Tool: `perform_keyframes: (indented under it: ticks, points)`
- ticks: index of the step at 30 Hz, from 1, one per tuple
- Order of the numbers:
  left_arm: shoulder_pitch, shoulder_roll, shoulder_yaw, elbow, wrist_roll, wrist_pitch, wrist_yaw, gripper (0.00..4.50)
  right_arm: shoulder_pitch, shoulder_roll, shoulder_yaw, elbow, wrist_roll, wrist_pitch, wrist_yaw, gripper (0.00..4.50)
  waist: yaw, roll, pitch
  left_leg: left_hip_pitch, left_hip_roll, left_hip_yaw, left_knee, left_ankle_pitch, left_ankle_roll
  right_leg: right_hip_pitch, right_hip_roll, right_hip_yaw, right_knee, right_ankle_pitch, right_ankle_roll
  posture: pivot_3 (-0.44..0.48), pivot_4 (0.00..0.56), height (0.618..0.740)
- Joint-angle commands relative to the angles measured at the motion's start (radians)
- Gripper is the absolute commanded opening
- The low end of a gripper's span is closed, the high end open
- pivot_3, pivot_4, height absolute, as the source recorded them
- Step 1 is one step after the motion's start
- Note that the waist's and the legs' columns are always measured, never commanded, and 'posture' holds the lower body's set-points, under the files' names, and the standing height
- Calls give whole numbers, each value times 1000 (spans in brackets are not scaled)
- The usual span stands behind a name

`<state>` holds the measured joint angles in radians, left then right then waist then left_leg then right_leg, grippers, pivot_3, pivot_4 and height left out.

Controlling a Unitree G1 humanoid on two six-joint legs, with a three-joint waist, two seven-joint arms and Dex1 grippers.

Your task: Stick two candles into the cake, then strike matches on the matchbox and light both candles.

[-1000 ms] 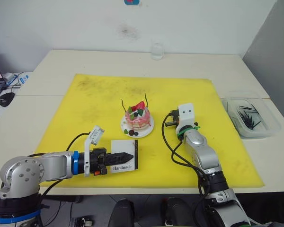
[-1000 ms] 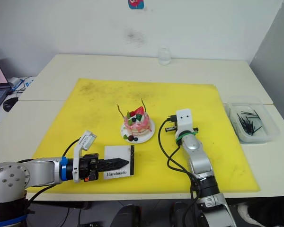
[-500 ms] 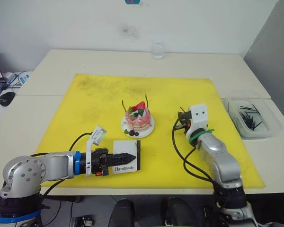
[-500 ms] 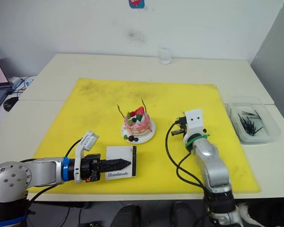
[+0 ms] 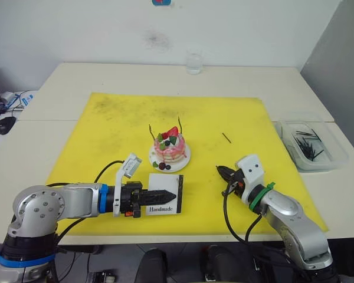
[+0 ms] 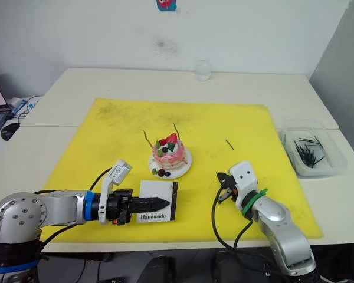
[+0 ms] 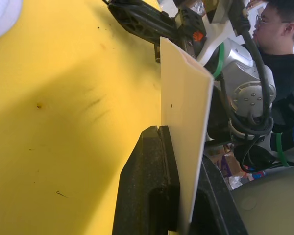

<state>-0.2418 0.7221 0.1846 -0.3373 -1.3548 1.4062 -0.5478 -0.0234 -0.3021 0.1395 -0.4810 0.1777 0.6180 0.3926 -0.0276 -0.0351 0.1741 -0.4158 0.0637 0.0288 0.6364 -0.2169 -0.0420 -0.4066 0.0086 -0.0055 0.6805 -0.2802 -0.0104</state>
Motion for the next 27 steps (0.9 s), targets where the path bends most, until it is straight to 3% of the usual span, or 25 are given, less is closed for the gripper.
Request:
perform_keyframes:
  ticks: [1, 2, 22, 25, 27]
  points:
    - [5, 16, 6, -11, -7, -18, -14, 0, -1, -7, 5, 16, -17, -64, 3, 1333, 0, 0, 0, 0, 0, 0, 0, 0, 0, 0, 0, 0, 0, 0, 0, 0, 150, 740]
    - [9, 16, 7, -13, -8, -19, -14, 0, -3, -9, 11, 25, -25, -75, 1, 1634, 0, 0, 0, 0, 0, 1, 0, 0, 0, 0, 0, 1, 0, 0, 0, 0, 150, 740]
    - [16, 22, 3, -14, -14, -29, -7, 0, -23, 25, 69, 124, -95, -171, -9, 1634, -1, 0, 0, 1, 0, 0, 0, 0, 0, 0, 0, 0, 2, 0, 0, 0, 150, 740]
    - [18, 23, 4, -14, -13, -29, -8, 0, -13, 27, 73, 123, -96, -169, -13, 1083, -1, 0, 0, 1, 0, 0, 0, 0, 0, 0, 0, 0, 2, 0, 0, 0, 150, 740]
    - [20, 24, 5, -15, -14, -29, -7, 0, -5, 26, 74, 118, -96, -171, -12, 427, -1, 0, 0, 1, 0, 0, 0, 0, 0, 0, 0, 0, 2, 0, 0, 0, 150, 740]
